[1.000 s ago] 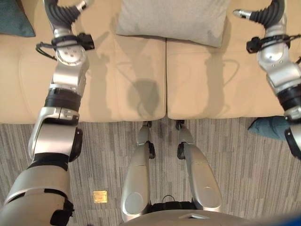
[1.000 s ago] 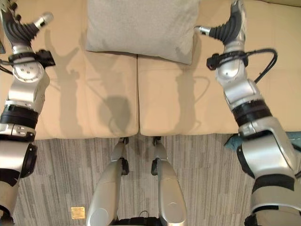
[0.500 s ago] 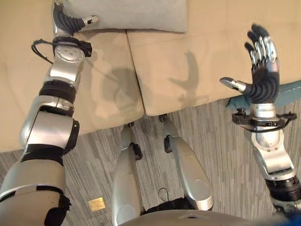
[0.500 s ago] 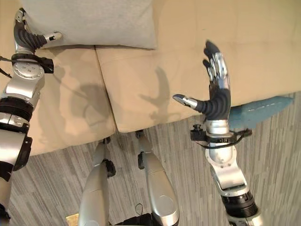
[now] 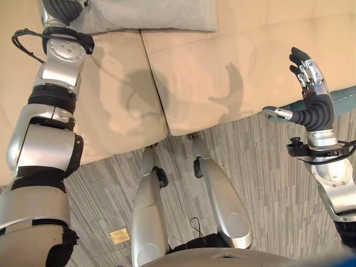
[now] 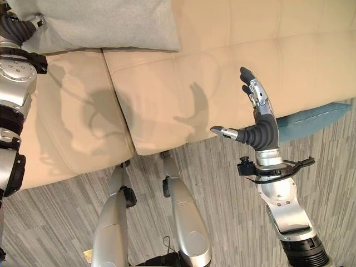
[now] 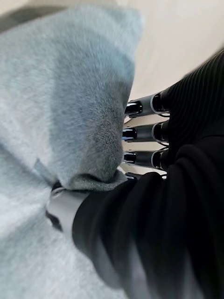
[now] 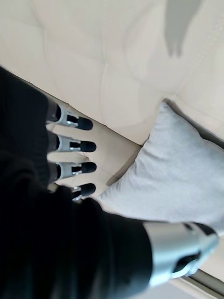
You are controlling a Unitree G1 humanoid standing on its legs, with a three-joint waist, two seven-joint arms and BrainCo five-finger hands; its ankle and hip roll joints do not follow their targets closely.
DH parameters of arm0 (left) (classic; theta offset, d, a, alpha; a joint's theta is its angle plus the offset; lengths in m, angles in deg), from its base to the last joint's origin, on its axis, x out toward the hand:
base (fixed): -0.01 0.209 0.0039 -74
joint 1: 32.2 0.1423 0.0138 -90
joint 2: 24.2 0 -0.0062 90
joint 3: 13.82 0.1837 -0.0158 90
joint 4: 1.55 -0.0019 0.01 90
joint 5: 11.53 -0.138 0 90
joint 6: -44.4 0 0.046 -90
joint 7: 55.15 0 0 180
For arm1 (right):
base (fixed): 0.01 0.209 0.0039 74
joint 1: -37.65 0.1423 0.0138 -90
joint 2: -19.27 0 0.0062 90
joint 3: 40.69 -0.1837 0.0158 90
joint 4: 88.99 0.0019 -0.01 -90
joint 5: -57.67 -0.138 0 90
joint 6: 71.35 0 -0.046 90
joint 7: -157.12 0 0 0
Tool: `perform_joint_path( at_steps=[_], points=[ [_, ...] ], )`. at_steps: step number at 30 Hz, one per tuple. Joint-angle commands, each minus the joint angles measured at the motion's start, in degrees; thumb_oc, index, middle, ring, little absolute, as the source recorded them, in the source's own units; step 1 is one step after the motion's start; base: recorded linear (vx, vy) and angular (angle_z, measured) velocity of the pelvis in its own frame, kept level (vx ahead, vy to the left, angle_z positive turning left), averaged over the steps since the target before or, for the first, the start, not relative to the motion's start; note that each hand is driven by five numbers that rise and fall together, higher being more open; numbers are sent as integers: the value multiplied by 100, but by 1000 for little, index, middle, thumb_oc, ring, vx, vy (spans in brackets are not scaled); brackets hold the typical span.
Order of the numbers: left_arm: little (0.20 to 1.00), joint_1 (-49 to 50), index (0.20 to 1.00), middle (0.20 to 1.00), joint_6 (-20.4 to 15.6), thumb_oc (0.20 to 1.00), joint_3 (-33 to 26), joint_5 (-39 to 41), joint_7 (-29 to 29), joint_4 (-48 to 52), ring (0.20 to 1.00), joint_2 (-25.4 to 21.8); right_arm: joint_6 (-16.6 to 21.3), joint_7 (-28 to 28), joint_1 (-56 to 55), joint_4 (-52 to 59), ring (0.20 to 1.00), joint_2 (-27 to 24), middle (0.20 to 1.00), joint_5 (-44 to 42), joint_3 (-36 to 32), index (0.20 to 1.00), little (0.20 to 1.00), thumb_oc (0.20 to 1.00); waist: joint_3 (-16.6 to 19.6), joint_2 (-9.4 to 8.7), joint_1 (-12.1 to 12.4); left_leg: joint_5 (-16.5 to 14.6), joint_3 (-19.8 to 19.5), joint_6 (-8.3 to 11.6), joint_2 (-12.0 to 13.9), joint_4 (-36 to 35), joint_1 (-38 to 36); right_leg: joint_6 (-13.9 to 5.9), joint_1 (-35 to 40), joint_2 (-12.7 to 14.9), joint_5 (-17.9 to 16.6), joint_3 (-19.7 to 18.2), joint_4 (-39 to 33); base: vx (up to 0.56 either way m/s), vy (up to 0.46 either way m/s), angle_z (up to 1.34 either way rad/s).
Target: Pick up all the scattered cushions and arrange them neatly on the sofa.
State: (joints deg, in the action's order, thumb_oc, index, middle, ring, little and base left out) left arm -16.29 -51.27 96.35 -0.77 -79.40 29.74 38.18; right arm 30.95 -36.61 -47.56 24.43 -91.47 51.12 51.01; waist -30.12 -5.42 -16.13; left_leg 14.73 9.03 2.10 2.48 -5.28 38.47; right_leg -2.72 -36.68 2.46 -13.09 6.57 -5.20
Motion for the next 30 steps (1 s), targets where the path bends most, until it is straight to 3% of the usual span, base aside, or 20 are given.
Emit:
perform_joint_path(
  at_steps=[1,15,18,25,26,27,28,30],
  points=[
    [200,-284,200,200,-226,200,-337,304,5,44,200,6,331,-75,154,286,1000,33,1000,19,-556,1000,1000,1000,33,-246,-34,-851,-52,238,-79,28,-566,-414,152,506,-163,172,26,0,0,0],
    [200,-107,200,200,-294,200,-573,447,-12,244,200,508,381,-127,300,433,1000,-107,1000,110,-307,1000,1000,1000,33,-231,-46,-832,-67,256,-39,28,-578,-397,114,514,-190,173,30,0,0,0],
    [200,59,200,200,-307,200,-695,454,-33,565,200,810,399,-137,385,492,1000,-229,1000,111,-195,1000,1000,1000,33,-217,-37,-829,-68,254,-37,28,-580,-395,115,532,-203,185,32,0,0,0],
    [200,72,200,200,-281,200,-640,394,-13,561,200,877,402,-154,486,527,1000,-360,1000,77,-55,1000,1000,1000,33,-237,-50,-816,-75,264,-33,28,-588,-395,123,535,-217,189,32,0,0,0],
    [360,66,360,360,-289,360,-671,447,-10,527,360,884,405,-163,482,526,1000,-382,1000,89,-62,1000,1000,1000,33,-243,-52,-812,-73,267,-31,28,-589,-399,122,538,-221,192,32,0,0,0],
    [595,60,595,595,-289,595,-666,449,-11,502,595,877,406,-163,477,530,1000,-393,1000,92,-70,1000,1000,1000,33,-245,-55,-809,-75,269,-31,28,-588,-401,124,539,-224,190,33,0,0,0],
    [1000,50,1000,1000,-288,1000,-642,440,-7,448,1000,858,408,-167,485,524,1000,-404,1000,89,-63,1000,1000,1000,33,-246,-55,-808,-75,268,-28,28,-588,-402,119,538,-226,189,34,0,0,0],
    [1000,17,1000,1000,-291,1000,-570,441,3,332,1000,732,408,-143,469,552,1000,-435,1000,72,-80,1000,1000,1000,33,-241,-52,-803,-72,266,-24,28,-600,-402,121,536,-235,195,37,0,0,0]
  ],
)
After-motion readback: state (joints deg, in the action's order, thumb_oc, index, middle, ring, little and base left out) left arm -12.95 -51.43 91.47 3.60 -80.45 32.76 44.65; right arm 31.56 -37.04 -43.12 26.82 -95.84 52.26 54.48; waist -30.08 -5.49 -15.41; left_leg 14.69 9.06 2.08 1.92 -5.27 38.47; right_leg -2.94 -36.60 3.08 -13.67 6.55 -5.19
